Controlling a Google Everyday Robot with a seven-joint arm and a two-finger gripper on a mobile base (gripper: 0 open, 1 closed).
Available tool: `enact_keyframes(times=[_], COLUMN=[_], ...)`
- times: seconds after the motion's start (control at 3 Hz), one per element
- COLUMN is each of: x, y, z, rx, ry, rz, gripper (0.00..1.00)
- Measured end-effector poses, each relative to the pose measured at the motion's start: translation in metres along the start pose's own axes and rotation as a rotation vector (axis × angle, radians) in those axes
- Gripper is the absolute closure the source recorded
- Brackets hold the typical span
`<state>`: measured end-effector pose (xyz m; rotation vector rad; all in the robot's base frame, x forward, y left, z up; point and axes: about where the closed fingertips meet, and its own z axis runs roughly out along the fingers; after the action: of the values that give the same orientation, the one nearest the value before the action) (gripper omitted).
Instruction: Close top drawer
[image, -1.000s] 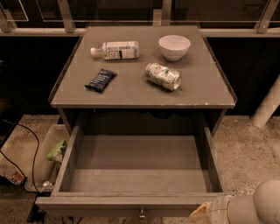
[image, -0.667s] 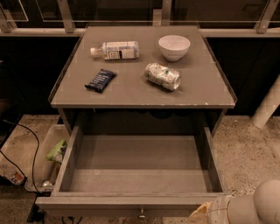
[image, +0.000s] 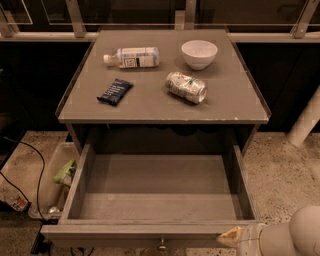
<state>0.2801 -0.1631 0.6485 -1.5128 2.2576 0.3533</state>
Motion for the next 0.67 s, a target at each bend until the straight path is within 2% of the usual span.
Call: enact_keyframes(times=[0.33, 0.67], x=[-0.0086, -0.0087], y=[-0.0088, -0.0071], z=[0.0081, 0.0082], rx=[-0.001, -0.001], ry=[-0.027, -0.027], rz=[-0.016, -0.016], gripper=[0.0, 0.18])
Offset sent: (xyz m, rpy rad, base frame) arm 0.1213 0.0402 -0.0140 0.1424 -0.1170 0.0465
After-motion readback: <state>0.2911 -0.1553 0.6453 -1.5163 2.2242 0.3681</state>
